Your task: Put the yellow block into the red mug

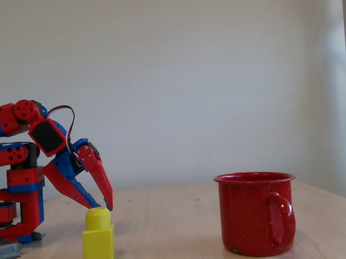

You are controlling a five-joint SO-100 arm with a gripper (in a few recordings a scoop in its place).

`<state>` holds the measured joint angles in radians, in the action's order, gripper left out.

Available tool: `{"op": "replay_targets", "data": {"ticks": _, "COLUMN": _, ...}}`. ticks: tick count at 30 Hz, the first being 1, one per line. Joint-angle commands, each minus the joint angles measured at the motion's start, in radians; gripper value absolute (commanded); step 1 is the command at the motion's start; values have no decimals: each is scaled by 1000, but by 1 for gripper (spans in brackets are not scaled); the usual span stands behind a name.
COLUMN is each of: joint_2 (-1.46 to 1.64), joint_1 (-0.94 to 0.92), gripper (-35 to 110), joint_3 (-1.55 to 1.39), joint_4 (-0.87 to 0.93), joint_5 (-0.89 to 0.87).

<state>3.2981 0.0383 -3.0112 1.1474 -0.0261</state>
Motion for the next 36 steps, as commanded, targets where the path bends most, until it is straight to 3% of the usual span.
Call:
{"op": "replay_targets", "data": {"ticks": 1, "joint_2": 8, "joint_1": 26, "gripper": 0, "joint_3": 20, "joint_4": 12, "joint_5": 9}}
{"op": "replay_targets", "data": {"ticks": 21, "joint_2": 8, "joint_1": -3, "gripper": 0, "joint_3": 20, "joint_4": 12, "joint_5": -11}}
{"op": "replay_targets", "data": {"ticks": 36, "joint_2": -150, "joint_1": -101, "gripper": 0, "joint_3": 156, "joint_4": -34, "joint_5": 92}}
